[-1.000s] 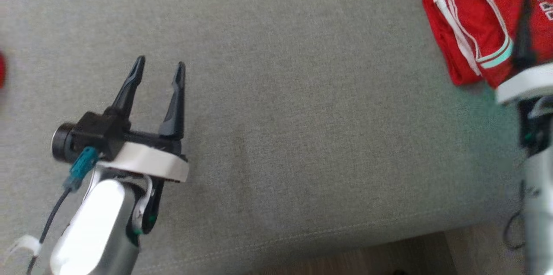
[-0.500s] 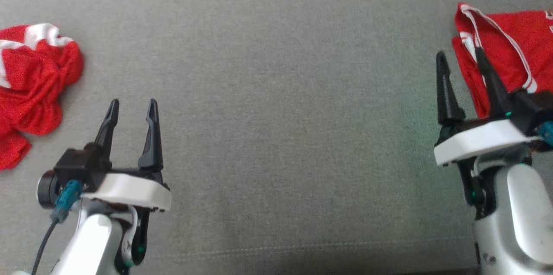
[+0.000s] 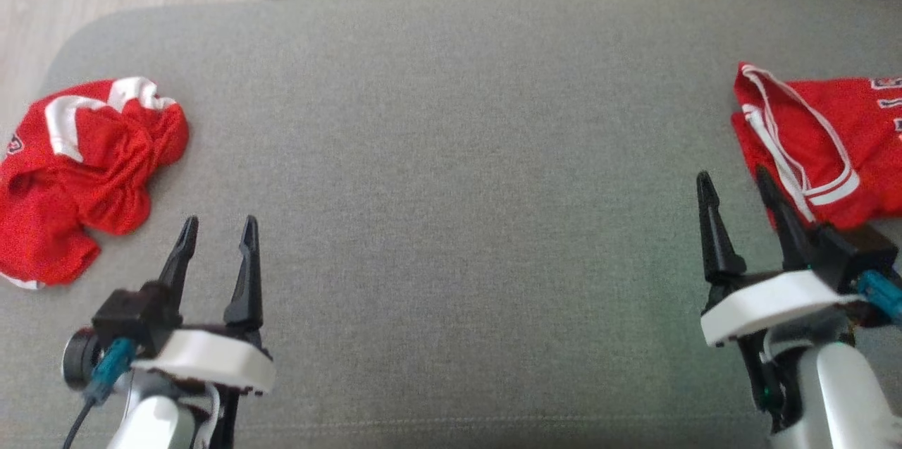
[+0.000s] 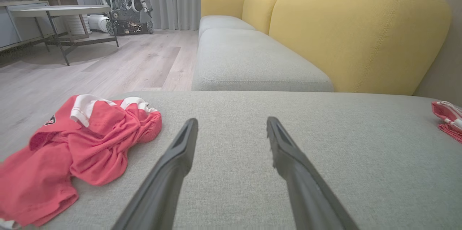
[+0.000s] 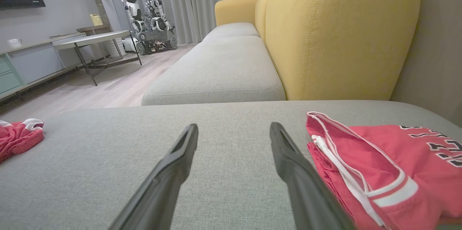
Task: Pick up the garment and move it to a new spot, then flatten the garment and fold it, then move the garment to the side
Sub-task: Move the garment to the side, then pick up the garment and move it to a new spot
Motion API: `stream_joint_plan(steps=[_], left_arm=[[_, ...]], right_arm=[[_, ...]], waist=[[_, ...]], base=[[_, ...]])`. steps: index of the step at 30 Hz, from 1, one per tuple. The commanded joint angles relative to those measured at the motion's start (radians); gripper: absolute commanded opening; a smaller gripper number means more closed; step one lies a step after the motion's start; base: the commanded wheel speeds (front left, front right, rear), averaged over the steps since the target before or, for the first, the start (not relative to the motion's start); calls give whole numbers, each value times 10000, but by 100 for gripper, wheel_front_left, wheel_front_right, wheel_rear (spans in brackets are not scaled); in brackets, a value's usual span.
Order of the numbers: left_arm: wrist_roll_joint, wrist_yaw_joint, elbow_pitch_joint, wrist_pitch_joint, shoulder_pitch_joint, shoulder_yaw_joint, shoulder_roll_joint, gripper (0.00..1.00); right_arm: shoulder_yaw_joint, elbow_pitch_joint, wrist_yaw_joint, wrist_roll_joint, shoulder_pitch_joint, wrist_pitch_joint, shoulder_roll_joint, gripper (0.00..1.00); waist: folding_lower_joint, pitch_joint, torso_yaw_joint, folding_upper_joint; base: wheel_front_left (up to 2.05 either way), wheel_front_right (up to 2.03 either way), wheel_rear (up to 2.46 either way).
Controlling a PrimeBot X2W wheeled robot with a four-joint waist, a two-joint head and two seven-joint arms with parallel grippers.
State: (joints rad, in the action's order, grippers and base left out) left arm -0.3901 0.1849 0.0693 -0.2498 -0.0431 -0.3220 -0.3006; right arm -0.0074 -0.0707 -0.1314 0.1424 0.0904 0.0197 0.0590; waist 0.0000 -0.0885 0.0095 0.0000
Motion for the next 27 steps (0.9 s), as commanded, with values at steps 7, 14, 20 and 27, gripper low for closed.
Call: stream_joint_plan(steps=[7, 14, 20, 27], left_arm=[[25, -20, -330, -119, 263, 459, -230, 100], [6, 27, -414, -79, 474, 390, -281, 100], [-9, 56, -462, -31, 498, 353, -329, 100], [-13, 97, -469, 6, 409, 306, -363, 100]], right_arm=[[125, 667, 7, 47, -333, 192, -43, 100], [53, 888, 7, 6, -593, 317, -63, 100], [-24, 980, 7, 13, -670, 379, -73, 100], [-70, 986, 7, 11, -667, 405, -81, 100]], waist=[[0, 595, -51, 0], [0, 794, -129, 0], [0, 825, -173, 0], [0, 803, -167, 0]], base=[[0, 0, 0], [0, 0, 0], [0, 0, 0], [0, 0, 0]])
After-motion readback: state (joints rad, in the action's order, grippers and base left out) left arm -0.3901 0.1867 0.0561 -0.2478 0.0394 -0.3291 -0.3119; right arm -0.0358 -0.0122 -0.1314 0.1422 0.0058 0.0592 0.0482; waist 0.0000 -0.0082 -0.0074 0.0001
